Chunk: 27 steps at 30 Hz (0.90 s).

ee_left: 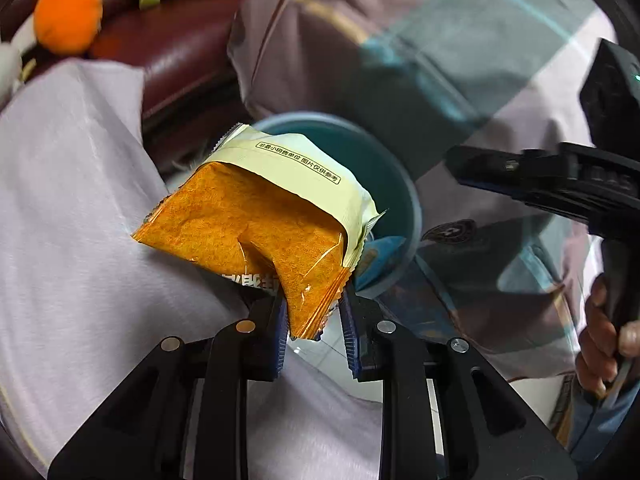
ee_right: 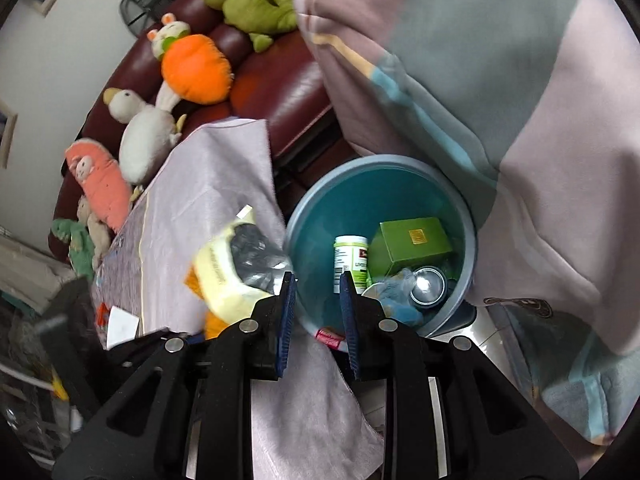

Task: Collect trash
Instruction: 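Carry both snack bags over the teal bin and open both grippers, then move both tools back to the table toward the paper towel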

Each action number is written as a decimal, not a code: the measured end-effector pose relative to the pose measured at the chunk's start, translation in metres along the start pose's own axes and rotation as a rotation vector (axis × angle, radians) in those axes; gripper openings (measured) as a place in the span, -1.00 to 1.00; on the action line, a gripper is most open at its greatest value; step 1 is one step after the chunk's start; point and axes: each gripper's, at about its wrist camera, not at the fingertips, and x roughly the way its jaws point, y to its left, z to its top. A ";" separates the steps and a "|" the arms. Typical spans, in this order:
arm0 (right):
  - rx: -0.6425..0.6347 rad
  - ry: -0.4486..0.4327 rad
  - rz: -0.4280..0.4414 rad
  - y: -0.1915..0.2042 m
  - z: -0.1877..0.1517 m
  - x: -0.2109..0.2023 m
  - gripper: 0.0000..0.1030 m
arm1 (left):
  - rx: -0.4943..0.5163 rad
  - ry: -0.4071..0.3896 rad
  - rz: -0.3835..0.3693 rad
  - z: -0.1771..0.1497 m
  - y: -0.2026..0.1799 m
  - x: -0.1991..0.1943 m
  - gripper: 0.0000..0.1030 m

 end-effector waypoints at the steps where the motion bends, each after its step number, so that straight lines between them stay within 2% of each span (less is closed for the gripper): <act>1: 0.003 0.003 0.000 -0.002 0.001 0.001 -0.55 | 0.000 0.007 -0.005 0.002 0.000 0.004 -0.53; 4: 0.002 0.013 -0.014 -0.009 0.004 0.005 -0.55 | 0.023 0.021 -0.004 0.008 -0.004 0.016 -0.53; 8: 0.009 0.009 -0.039 -0.014 0.009 0.006 -0.35 | 0.033 0.032 -0.007 0.017 -0.006 0.031 -0.49; 10: 0.006 0.005 -0.063 -0.015 0.010 0.007 -0.04 | 0.028 0.031 0.000 0.021 -0.004 0.034 -0.25; 11: 0.008 0.000 -0.072 -0.017 0.011 0.007 0.25 | 0.029 0.030 0.006 0.022 -0.004 0.034 0.15; 12: 0.011 -0.011 -0.086 -0.018 0.012 0.005 0.36 | 0.031 0.021 0.016 0.023 -0.004 0.033 0.52; 14: 0.022 -0.017 -0.092 -0.020 0.012 0.004 0.38 | 0.031 -0.005 0.028 0.024 -0.003 0.030 0.70; 23: 0.026 0.006 -0.131 -0.013 0.013 0.008 0.60 | -0.001 0.000 0.041 0.017 0.006 0.016 0.78; 27: 0.006 0.019 -0.151 -0.004 0.008 0.009 0.61 | -0.021 -0.015 0.049 0.008 0.014 0.001 0.79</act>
